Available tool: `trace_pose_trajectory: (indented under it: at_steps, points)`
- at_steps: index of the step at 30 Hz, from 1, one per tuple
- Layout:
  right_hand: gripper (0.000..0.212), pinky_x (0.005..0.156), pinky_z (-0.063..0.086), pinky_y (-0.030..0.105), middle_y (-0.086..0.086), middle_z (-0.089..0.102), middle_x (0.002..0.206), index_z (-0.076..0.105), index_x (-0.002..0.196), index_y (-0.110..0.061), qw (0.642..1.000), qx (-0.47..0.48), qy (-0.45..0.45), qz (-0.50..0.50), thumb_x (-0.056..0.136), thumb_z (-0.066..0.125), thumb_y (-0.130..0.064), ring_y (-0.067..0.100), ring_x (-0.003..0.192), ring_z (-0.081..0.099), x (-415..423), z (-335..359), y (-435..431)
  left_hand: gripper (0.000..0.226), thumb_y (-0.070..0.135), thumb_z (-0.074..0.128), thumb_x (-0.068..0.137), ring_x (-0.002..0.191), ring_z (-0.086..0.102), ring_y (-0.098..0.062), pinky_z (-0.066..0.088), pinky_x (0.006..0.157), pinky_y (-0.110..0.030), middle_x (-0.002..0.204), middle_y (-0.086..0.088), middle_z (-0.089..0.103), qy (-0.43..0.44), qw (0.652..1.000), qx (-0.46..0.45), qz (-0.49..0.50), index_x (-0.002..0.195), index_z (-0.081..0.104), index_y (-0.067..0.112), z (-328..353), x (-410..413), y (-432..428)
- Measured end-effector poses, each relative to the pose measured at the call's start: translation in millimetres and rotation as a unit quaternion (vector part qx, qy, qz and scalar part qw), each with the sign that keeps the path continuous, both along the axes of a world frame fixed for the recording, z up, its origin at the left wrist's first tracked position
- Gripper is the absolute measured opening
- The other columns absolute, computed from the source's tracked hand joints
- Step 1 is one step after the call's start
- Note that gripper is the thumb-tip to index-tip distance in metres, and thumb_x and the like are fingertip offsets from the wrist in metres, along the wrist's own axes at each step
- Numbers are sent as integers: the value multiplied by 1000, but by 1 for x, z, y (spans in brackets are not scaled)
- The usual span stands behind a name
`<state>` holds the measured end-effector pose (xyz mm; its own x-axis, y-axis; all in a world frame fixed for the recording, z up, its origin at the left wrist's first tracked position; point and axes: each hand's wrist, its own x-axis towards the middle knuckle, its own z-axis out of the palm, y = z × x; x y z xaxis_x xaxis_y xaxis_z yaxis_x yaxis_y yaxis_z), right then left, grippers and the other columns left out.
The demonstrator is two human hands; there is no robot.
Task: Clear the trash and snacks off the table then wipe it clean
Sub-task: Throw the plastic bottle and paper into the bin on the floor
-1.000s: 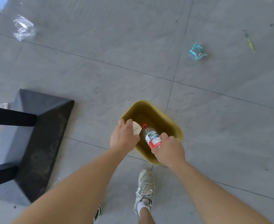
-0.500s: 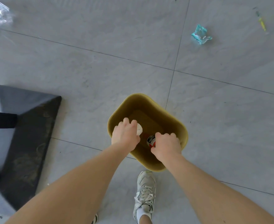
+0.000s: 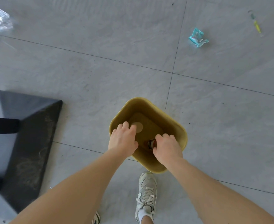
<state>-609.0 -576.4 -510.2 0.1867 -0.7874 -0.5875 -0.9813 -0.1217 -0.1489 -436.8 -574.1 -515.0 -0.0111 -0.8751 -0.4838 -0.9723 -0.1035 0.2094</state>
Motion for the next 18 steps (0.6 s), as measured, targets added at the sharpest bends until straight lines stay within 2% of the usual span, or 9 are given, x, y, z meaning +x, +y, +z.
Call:
trace_pose_trajectory:
  at_steps: [5, 9, 14, 18]
  points:
    - [21, 85, 50, 35, 6, 59, 107, 53, 110, -20, 1000, -18, -13, -6, 96, 52, -35, 24, 100, 52, 2, 16, -2, 43, 38, 61, 85, 92, 46, -20, 46, 81, -34, 105, 0, 49, -5, 1000, -15, -25, 124, 50, 22, 20, 8, 1]
    - [14, 83, 46, 33, 4, 58, 105, 51, 105, -21, 999, -29, -20, -10, 97, 50, -32, 21, 92, 46, 5, 35, -5, 43, 40, 55, 87, 98, 47, -21, 43, 86, -35, 109, -1, 50, -2, 999, -28, -27, 126, 49, 22, 41, 14, 5]
    - [13, 88, 46, 34, 2, 57, 105, 50, 106, -22, 999, -36, -28, -2, 97, 47, -31, 21, 96, 49, 11, 75, -9, 44, 42, 47, 89, 107, 48, -24, 41, 93, -37, 118, -2, 51, -3, 999, -40, -13, 128, 46, 23, 83, 25, 4]
    - [14, 88, 45, 34, 1, 56, 105, 50, 108, -23, 998, -48, -40, -1, 96, 47, -29, 21, 97, 48, 19, 117, -13, 44, 43, 45, 88, 105, 50, -23, 42, 92, -36, 117, -2, 52, -7, 998, -69, -5, 126, 46, 22, 128, 38, 4]
